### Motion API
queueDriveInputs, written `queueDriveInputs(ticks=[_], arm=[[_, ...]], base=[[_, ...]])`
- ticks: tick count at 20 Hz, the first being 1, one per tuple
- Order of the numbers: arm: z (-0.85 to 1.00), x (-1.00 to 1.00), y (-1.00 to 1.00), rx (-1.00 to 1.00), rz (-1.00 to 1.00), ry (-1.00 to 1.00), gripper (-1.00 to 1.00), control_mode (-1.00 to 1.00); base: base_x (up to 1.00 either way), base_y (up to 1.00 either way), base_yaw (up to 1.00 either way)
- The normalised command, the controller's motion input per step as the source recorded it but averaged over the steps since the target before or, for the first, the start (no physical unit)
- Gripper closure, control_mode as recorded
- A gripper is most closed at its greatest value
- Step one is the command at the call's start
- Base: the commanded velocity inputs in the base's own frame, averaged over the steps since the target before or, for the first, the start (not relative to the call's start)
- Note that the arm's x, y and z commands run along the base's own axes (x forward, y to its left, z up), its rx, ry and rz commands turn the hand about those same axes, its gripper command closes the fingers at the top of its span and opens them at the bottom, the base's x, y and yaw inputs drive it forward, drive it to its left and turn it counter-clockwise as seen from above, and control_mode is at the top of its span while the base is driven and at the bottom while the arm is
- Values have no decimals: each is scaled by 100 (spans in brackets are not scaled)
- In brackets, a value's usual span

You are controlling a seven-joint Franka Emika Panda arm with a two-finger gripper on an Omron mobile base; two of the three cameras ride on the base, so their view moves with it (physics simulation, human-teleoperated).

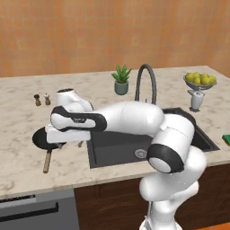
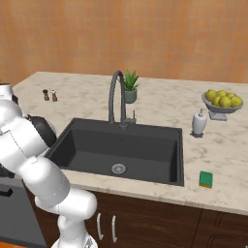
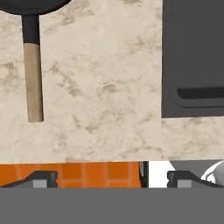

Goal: Pick the pan and sponge and place them into the sink. Then turn on the water.

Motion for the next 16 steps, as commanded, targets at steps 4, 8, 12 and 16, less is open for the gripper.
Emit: queueDriveInputs(ticks=[4,8,12,16], arm=[[-20,6,16,-3,-2,0,-100,-100],[-44,17,51,0,-5,0,-100,-100],[-38,23,45,0,-6,0,-100,-100],[-18,23,41,-2,-3,5,-100,-100]], base=[[0,0,0],[0,0,0],[0,0,0],[0,0,0]])
